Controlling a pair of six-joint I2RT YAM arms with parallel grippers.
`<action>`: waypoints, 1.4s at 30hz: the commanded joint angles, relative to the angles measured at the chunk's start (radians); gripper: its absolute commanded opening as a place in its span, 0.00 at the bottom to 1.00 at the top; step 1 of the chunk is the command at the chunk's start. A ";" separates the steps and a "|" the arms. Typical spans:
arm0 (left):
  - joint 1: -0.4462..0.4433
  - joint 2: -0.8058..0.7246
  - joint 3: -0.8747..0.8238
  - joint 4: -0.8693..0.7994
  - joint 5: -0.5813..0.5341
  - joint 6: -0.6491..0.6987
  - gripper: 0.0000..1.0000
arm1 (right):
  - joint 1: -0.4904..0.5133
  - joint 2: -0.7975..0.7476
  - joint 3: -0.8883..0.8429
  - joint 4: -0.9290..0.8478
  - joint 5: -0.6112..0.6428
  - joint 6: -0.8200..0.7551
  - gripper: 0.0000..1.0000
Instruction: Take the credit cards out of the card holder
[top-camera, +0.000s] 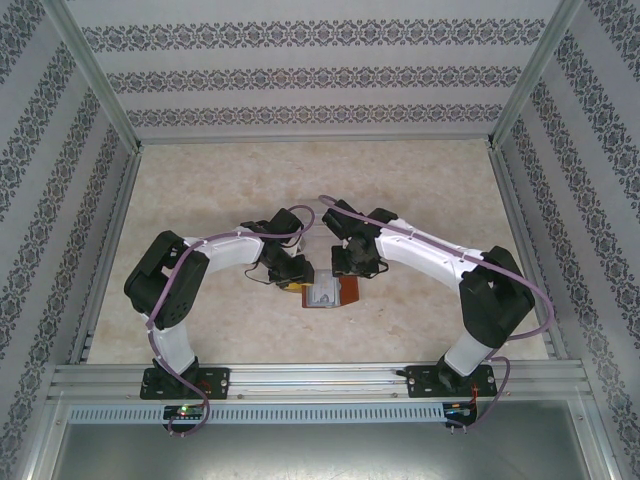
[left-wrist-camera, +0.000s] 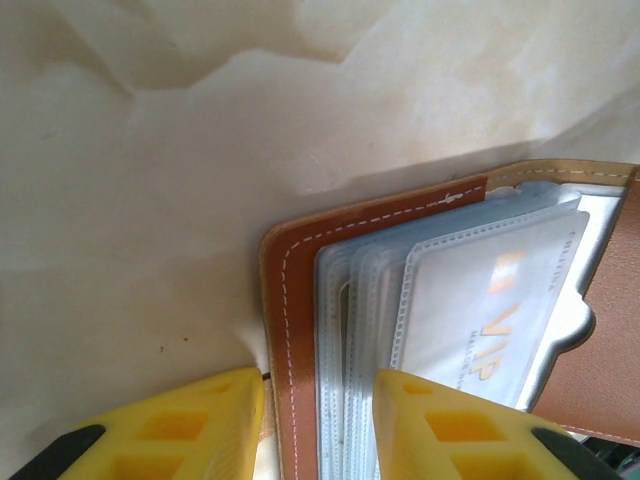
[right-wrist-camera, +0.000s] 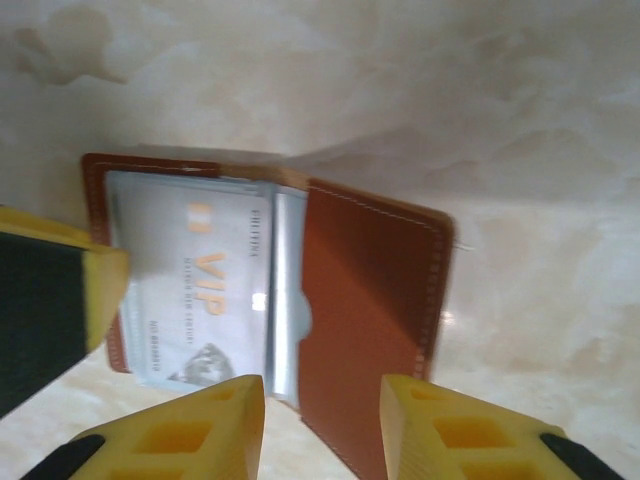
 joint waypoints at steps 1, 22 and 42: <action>0.004 -0.035 -0.006 -0.042 -0.039 0.012 0.36 | -0.012 -0.002 -0.051 0.075 -0.090 0.026 0.35; -0.058 -0.018 0.056 -0.082 -0.061 0.002 0.42 | -0.084 -0.024 -0.267 0.324 -0.221 0.077 0.30; -0.058 0.035 0.036 -0.101 -0.096 0.031 0.37 | -0.098 0.000 -0.283 0.441 -0.325 0.089 0.33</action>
